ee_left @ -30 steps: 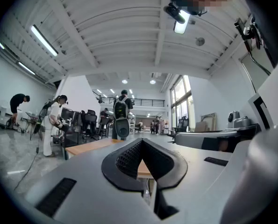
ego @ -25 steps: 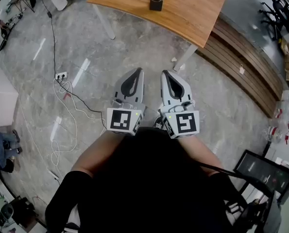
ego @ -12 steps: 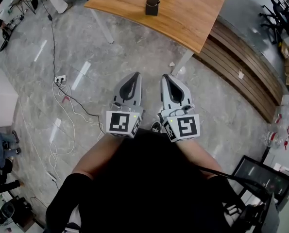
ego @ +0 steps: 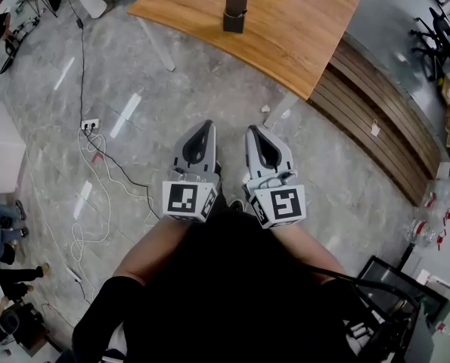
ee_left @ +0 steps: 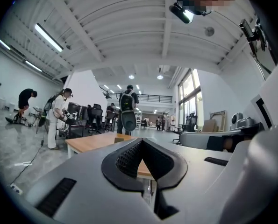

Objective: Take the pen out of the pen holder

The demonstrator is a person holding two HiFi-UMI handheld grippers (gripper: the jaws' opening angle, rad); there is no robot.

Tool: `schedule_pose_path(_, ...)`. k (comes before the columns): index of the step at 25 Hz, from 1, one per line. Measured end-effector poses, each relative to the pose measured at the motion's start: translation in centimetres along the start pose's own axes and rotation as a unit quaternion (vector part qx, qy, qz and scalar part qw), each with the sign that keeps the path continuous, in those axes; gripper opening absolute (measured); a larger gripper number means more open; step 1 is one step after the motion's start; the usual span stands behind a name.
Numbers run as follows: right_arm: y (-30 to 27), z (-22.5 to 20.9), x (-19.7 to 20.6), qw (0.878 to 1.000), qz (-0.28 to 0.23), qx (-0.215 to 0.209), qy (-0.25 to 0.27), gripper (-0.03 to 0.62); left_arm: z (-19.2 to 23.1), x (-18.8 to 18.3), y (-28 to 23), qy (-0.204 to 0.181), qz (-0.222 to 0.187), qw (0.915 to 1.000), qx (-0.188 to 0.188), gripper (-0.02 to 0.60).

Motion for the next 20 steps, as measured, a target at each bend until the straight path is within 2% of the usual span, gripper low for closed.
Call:
schedule_pose_path(8, -10.4, -4.7, 0.4, 1.000, 0.021, 0.008, 0.005, 0.014, 5.7, 0.5, -11.1, 0.020, 0.006, 0.9997, 0.009, 0.006)
schedule_pose_path(20, -28.9, -10.9, -0.1, 0.998, 0.037, 0.045, -0.007, 0.014, 16.4, -0.8, -27.7, 0.016, 0.024, 0.9985, 0.046, 0.006)
Point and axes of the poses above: the fingertips, and each gripper's own axes: y backward along the fingers, z to its left, x out of its underside, the point moved 5 cm from there along y, backward along the fingers, and after that the axes turned 5 degrees about -x, right-handed, at the moved point
